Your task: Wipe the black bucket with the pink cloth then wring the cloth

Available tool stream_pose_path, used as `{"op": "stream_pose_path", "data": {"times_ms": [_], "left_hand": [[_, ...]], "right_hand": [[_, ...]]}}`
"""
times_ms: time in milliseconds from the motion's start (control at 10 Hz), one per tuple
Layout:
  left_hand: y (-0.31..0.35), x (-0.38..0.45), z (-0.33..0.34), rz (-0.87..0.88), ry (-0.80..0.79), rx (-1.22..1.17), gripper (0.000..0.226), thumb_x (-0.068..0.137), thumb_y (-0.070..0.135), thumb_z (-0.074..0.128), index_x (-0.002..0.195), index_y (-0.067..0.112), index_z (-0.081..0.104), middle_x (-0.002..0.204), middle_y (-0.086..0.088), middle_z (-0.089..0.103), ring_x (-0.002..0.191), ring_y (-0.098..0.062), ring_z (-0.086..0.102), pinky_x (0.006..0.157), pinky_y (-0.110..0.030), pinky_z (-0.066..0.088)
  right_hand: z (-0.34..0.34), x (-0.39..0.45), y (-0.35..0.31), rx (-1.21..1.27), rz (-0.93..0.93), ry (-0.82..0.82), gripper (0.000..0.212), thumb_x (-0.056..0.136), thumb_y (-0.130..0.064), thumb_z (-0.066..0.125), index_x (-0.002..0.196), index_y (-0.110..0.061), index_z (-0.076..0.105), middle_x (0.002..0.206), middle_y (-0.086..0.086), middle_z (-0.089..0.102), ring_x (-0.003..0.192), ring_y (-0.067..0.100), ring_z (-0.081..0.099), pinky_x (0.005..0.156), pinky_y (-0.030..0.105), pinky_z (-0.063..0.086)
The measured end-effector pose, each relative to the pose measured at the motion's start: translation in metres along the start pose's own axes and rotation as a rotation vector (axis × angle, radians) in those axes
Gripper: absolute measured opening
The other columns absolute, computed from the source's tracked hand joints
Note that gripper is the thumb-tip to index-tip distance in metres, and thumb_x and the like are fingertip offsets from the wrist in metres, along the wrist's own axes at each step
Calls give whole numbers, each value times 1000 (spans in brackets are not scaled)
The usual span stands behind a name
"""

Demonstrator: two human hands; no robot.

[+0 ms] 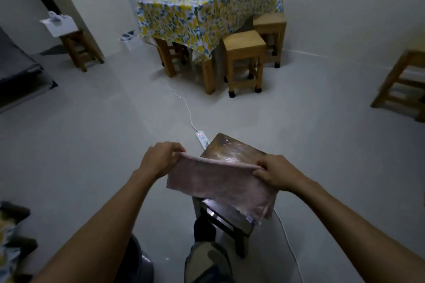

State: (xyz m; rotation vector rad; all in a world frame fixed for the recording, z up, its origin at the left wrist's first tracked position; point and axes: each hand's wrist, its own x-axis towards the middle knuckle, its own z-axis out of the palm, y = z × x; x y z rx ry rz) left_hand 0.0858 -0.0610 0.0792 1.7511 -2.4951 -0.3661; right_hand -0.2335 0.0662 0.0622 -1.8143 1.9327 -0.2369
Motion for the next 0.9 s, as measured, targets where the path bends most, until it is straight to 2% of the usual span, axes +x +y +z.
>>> {"op": "stream_pose_path", "data": {"times_ms": [100, 200, 300, 400, 500, 600, 700, 800, 900], "left_hand": [[34, 21, 63, 29, 131, 40, 46, 96, 17, 58, 142, 22, 54, 151, -5, 51, 129, -31, 53, 103, -45, 41], [61, 13, 130, 206, -67, 153, 62, 99, 50, 22, 154, 26, 37, 167, -6, 28, 151, -28, 31, 117, -47, 32], [58, 2, 178, 162, -93, 104, 68, 99, 60, 11, 162, 37, 20, 173, -4, 0, 159, -25, -1, 124, -59, 11], [52, -2, 195, 158, 19, 79, 61, 104, 57, 21, 162, 38, 22, 173, -4, 4, 159, -26, -2, 124, -61, 8], [52, 1, 198, 168, 64, 78, 58, 106, 55, 26, 161, 38, 24, 173, -3, 5, 159, -25, -2, 124, -60, 7], [53, 0, 200, 162, 63, 90, 57, 106, 54, 30, 161, 38, 27, 173, -3, 6, 159, -24, -3, 124, -60, 8], [53, -1, 199, 156, 31, 107, 57, 107, 54, 27, 161, 37, 26, 173, -4, 6, 159, -25, -3, 124, -60, 7], [58, -6, 179, 138, -112, 99, 66, 102, 59, 10, 163, 36, 15, 173, -4, -4, 159, -27, -9, 124, -62, 6], [62, -27, 148, 80, -202, 154, 73, 97, 64, 5, 163, 34, 9, 173, -6, -6, 159, -30, -5, 124, -62, 8]], "right_hand": [[56, 24, 10, -134, 77, 148, 38, 96, -32, 62, 132, -20, 59, 133, 8, 59, 125, 31, 55, 101, 41, 48], [124, 34, 1, -256, -28, 136, 52, 104, -41, 44, 151, -19, 49, 156, 11, 49, 145, 32, 46, 120, 45, 38], [163, 35, 4, -231, -36, 206, 65, 105, -52, 36, 162, -20, 33, 171, 12, 24, 158, 34, 21, 130, 49, 11], [172, 35, 8, -242, -52, 279, 68, 105, -53, 36, 164, -22, 26, 173, 9, 14, 161, 31, 12, 128, 44, -8], [169, 37, 6, -258, -51, 274, 68, 104, -53, 37, 163, -21, 29, 173, 9, 16, 161, 31, 13, 129, 44, -10], [172, 36, 10, -261, -41, 265, 68, 104, -53, 40, 164, -23, 27, 174, 8, 13, 162, 29, 9, 129, 50, 1], [171, 36, 10, -271, -32, 237, 68, 104, -53, 38, 164, -24, 25, 174, 8, 12, 162, 29, 9, 128, 54, 8], [168, 36, 7, -285, -10, 174, 68, 105, -57, 29, 164, -24, 24, 174, 9, 12, 161, 32, 10, 129, 57, 11], [142, 37, -11, -264, 8, 64, 69, 107, -56, 24, 165, -20, 18, 173, 15, 7, 160, 36, 6, 125, 54, 2]]}}
